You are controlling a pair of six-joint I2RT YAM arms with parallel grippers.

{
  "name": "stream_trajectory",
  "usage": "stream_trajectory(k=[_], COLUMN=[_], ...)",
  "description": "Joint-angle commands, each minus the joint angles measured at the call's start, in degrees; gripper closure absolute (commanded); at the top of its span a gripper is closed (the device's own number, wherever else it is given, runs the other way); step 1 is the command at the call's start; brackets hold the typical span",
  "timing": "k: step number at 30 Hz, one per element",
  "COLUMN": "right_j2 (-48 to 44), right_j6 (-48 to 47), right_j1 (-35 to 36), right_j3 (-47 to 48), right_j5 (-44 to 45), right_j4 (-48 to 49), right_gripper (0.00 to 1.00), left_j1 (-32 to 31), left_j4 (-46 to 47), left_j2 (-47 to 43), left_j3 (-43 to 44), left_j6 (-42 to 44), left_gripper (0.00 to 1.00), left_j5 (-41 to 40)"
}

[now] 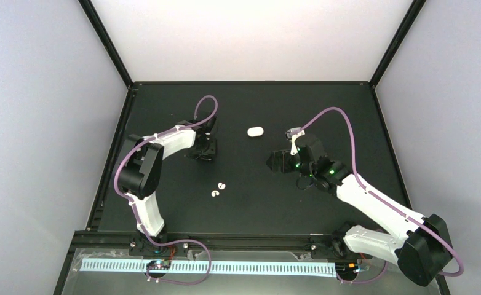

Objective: Insert the wireless bluetooth earbuds into the charging case
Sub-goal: Pick up the charging case at the center of the board.

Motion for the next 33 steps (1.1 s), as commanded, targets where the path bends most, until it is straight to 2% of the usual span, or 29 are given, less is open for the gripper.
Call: stream_trajectory(k=[1,8,14,17,27,33], right_j2=[-0.2,-0.1,-0.1,-0.3,0.1,0.5], right_j6=[-0.9,-0.6,-0.7,-0.7,-0.8,-0.9], right_j1=[0.3,0.3,0.2,0.3,0.3,0.3], right_j3=[-0.3,-0.6,-0.5,-0.7,-0.7,-0.6], right_j5=[0.5,0.1,0.0,0.2,0.3,0.2], right_j4=[0.3,0.7,0.4,0.5,0.7,0.9], right_gripper=[0.0,0.0,0.0,0.0,0.0,0.0], left_j1=[-0.8,-1.3,-1.9,-1.9,-3.8,-3.8], left_j4=[-3.2,-0.9,-3.8,-3.9,-6.0,-6.0], left_j2=[0.1,-3.0,-0.6,-1.8,-4.2,-2.9], left_j3=[-2.1,-4.9,-2.7,-3.6,-1.6,-0.3], left_j6=[-10.9,-19.2,-16.4,-14.9,0.8,6.3], left_gripper=[0.46,0.39,0.25,0.14,0.12,0.14], left_j5=[2.3,5.4,3.8,2.5,-1.8,-1.5])
